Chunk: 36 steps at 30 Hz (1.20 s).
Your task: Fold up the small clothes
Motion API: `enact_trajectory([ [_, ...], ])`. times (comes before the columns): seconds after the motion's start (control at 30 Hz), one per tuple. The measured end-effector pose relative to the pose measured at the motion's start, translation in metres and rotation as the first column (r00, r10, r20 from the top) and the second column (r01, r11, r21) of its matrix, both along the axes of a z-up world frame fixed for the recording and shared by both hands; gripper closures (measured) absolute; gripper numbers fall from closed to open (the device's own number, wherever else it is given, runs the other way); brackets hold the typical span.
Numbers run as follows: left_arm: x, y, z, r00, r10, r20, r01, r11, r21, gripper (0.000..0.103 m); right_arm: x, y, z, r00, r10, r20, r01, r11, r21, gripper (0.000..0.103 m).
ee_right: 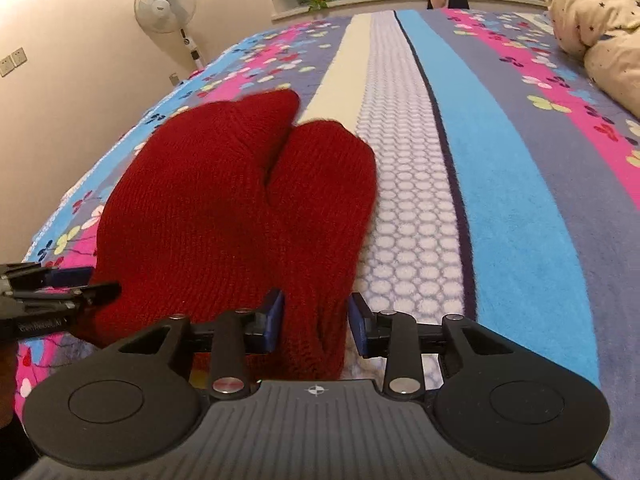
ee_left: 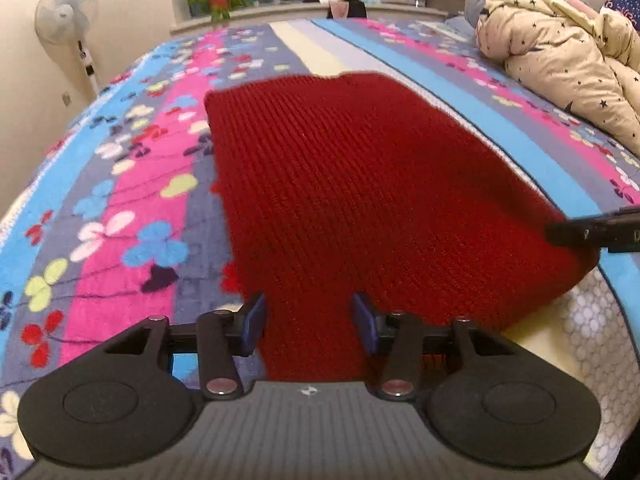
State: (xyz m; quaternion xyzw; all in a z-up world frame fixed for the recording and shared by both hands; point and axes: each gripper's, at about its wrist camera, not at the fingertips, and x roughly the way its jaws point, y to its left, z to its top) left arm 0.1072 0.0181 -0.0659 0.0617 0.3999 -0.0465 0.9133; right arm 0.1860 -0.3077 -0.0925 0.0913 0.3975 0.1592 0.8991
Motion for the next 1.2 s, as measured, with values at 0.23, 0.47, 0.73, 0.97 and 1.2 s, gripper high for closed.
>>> enact_trajectory([
  [0.23,-0.06,-0.008,0.059,0.988,0.005,0.155,-0.002,1.0,-0.019,0.012,-0.044,-0.008,0.034,0.994,-0.088,0.072,0.094,0.992,-0.085,0.053],
  [0.47,-0.131,-0.031,0.098,0.947,0.077,0.312,-0.054,0.995,-0.08,0.006,-0.1,-0.014,0.06,0.968,-0.148,0.204,0.172,0.979,-0.105,0.031],
  [0.73,-0.15,-0.051,0.068,0.96,0.085,0.267,-0.077,0.996,-0.04,0.006,-0.14,-0.002,0.071,0.951,-0.128,0.283,0.165,0.98,-0.111,0.015],
  [0.97,-0.135,-0.034,0.062,0.953,0.204,0.222,-0.19,0.979,-0.079,0.005,-0.129,0.015,0.062,0.958,-0.11,0.264,0.151,0.978,-0.142,0.015],
  [1.2,-0.131,-0.035,0.056,0.962,0.192,0.194,-0.185,0.981,-0.056,0.004,-0.13,0.016,0.06,0.96,-0.1,0.261,0.139,0.981,-0.135,0.014],
])
